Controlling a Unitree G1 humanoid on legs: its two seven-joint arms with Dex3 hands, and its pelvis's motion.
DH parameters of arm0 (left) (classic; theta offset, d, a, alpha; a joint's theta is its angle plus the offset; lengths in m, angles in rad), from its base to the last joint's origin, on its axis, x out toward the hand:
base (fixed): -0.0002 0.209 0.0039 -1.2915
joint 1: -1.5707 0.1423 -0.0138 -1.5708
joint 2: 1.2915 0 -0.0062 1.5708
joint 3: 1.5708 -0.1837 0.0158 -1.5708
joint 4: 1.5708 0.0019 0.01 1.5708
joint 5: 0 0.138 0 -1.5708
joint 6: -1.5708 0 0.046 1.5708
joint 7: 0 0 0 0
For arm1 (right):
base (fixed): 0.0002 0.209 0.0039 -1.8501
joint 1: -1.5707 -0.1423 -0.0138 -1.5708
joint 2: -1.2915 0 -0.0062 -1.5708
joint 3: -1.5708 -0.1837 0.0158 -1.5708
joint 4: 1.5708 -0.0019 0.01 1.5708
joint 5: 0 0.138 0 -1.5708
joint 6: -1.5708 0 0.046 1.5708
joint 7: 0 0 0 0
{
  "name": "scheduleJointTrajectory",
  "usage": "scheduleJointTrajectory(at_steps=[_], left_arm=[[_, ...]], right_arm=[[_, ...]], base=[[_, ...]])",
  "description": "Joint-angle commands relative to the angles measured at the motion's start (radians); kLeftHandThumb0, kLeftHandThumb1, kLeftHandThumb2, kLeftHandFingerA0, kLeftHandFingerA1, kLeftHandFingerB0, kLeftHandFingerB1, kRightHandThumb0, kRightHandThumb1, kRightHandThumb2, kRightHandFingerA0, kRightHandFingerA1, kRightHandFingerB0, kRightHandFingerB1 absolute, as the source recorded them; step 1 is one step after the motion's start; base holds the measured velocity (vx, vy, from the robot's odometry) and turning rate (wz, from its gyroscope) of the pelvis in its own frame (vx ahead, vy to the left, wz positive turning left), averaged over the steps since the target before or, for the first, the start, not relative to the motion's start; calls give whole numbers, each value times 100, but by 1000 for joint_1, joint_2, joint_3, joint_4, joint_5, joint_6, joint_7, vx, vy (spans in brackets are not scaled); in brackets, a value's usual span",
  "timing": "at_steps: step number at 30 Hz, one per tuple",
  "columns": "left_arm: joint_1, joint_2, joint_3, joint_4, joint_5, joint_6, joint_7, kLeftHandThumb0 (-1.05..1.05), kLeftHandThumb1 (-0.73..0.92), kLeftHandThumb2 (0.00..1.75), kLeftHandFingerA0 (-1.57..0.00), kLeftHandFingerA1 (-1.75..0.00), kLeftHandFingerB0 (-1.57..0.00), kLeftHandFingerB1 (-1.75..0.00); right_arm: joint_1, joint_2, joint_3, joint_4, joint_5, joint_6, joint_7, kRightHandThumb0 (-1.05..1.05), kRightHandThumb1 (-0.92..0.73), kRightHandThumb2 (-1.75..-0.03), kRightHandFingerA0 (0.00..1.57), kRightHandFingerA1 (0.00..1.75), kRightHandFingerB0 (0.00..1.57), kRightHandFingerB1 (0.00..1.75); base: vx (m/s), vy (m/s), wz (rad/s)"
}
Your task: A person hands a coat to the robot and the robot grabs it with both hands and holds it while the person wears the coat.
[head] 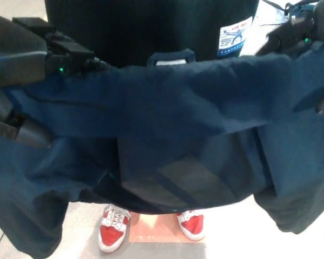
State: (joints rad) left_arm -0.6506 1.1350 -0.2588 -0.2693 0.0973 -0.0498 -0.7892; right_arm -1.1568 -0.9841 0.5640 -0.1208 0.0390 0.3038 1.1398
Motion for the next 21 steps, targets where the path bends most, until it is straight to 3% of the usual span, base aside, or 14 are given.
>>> scheduleJointTrajectory(at_steps=[1,3,4,6,7,8,9,11,12,16,17,18,20,21], left_arm=[[68,9,10,17,2,127,-112,-89,59,98,-88,-84,-36,-46],[82,6,31,23,33,99,-85,-89,77,64,-90,-110,-50,-37],[85,4,37,24,54,87,-69,-86,81,65,-91,-83,-65,-41],[102,-4,54,21,87,82,-34,-71,77,115,-87,-73,-83,-66],[106,-8,60,20,98,79,-24,-71,92,69,-94,-84,-91,-63],[109,-12,65,19,108,74,-17,-71,92,69,-94,-84,-91,-63],[133,-28,83,13,119,59,23,-44,74,114,-94,-93,-85,-86],[148,-39,96,8,131,47,41,-52,92,71,-93,-94,-84,-82],[161,-39,104,0,152,36,51,-39,91,67,-81,-64,-74,-56],[169,-54,114,14,170,-17,79,-37,88,65,-85,-82,-81,-74],[160,-84,102,42,185,-61,112,-38,85,66,-88,-118,-82,-93],[158,-107,101,55,186,-76,135,-39,81,69,-79,-159,-72,-131],[142,-139,87,84,212,-113,164,-40,81,67,-88,-136,-78,-106],[143,-160,87,97,224,-138,198,-41,81,69,-86,-150,-77,-129]], right_arm=[[89,24,-59,-15,-55,-19,-10,-73,-81,-65,105,62,101,68],[125,46,-90,-24,-99,-46,-75,-71,-86,-66,101,78,94,82],[150,60,-114,-22,-108,-82,-117,-61,-79,-116,87,111,77,100],[187,87,-149,-1,-140,-161,-180,-64,-92,-78,84,151,70,135],[195,93,-157,4,-156,-182,-190,-61,-92,-80,83,158,67,142],[201,97,-164,8,-171,-201,-196,-61,-92,-80,83,158,67,142],[217,89,-173,-14,-201,-215,-215,-49,-92,-75,77,58,61,50],[237,87,-187,-25,-230,-244,-238,-41,-92,-71,86,65,69,54],[269,100,-202,-16,-262,-299,-303,-39,-89,-69,79,170,71,144],[314,117,-238,-8,-302,-349,-373,-37,-92,-67,81,175,59,162],[345,102,-271,-16,-326,-371,-412,-38,-92,-66,90,105,82,92],[366,100,-294,-20,-330,-381,-433,-38,-90,-68,90,134,77,117],[403,101,-338,-17,-328,-405,-465,-37,-88,-66,85,156,68,138],[430,102,-362,-18,-331,-411,-489,-35,-71,-109,103,116,84,101]], base=[[0,0,0],[0,0,0],[0,0,0],[0,0,0],[0,0,0],[0,0,0],[0,0,0],[0,0,0],[0,0,0],[0,0,0],[0,0,0],[0,0,0],[0,0,0],[0,0,0]])
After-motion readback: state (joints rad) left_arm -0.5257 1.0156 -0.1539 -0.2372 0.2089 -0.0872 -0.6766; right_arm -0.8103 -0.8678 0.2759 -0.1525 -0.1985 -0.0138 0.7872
